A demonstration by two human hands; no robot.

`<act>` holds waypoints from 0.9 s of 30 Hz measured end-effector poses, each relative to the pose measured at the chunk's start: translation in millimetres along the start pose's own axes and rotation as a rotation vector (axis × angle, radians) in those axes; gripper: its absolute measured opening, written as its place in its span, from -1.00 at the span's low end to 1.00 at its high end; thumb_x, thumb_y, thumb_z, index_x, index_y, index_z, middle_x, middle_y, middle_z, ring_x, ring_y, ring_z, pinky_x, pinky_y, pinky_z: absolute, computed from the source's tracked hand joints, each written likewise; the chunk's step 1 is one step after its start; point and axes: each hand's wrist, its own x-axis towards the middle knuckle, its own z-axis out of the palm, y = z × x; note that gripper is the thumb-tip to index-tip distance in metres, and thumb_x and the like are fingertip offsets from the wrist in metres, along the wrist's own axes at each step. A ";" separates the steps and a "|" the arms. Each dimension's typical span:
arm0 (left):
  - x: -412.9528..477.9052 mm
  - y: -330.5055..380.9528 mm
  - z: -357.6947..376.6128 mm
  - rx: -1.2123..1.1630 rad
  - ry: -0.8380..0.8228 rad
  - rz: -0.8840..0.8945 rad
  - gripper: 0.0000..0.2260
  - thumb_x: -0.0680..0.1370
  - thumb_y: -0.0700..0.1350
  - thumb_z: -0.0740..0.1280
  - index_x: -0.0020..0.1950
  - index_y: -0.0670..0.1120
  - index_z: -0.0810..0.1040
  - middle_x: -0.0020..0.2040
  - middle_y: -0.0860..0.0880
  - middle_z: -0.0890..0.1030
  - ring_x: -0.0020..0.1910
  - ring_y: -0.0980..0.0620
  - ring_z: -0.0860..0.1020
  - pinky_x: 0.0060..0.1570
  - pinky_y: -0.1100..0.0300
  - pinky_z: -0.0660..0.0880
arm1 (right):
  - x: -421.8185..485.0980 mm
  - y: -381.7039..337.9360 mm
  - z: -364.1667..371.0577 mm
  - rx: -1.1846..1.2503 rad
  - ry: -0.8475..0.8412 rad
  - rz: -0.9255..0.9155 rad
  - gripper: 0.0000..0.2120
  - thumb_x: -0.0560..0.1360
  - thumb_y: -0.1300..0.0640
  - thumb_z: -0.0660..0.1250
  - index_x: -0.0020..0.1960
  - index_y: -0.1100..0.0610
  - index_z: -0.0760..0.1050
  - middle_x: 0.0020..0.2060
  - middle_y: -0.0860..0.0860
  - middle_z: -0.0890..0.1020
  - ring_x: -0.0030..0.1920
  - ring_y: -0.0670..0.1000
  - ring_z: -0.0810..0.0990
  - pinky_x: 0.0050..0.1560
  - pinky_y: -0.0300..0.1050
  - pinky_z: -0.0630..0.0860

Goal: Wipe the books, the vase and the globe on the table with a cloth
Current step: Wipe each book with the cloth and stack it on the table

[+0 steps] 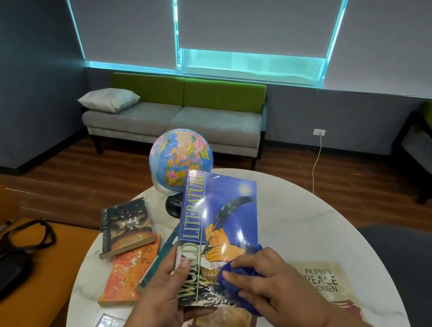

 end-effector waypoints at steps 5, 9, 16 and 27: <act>-6.3 9.9 -7.6 0.028 -0.152 -0.067 -0.67 0.48 -0.08 0.28 0.17 0.26 0.60 0.18 -0.12 0.63 0.08 -0.26 0.56 -0.10 -0.13 0.56 | 22.4 47.3 -23.5 -0.053 0.185 0.216 -0.67 0.52 0.03 0.25 0.27 -0.08 0.54 0.18 -0.12 0.48 0.02 0.06 0.49 0.18 -0.34 0.32; -6.7 9.9 -15.1 0.020 -0.214 -0.119 -0.61 0.53 -0.10 0.34 0.34 0.14 0.48 0.24 -0.12 0.60 0.23 -0.25 0.54 0.06 -0.20 0.54 | 45.2 68.8 -45.7 -0.089 0.269 0.414 -0.71 0.53 0.14 0.34 0.24 -0.01 0.57 0.16 -0.06 0.52 0.05 0.06 0.45 0.13 -0.17 0.41; 4.1 5.8 -14.3 -0.012 -0.234 -0.085 -0.64 0.54 -0.12 0.35 0.32 0.14 0.52 0.24 -0.22 0.58 0.16 -0.31 0.55 -0.10 -0.18 0.58 | 25.0 31.4 -12.3 -0.010 0.224 0.403 -0.67 0.55 0.04 0.25 0.29 -0.03 0.53 0.18 -0.16 0.45 0.06 -0.03 0.41 0.17 -0.33 0.35; 19.6 0.3 -12.7 -0.076 -0.012 0.039 -0.64 0.55 -0.08 0.22 0.33 0.14 0.48 0.21 -0.13 0.61 -0.12 -0.14 0.66 -0.30 -0.02 0.62 | -23.5 3.6 6.5 0.307 0.101 0.276 -0.73 0.41 0.12 0.31 0.04 -0.14 0.61 0.10 -0.30 0.51 0.09 -0.21 0.52 0.11 -0.40 0.41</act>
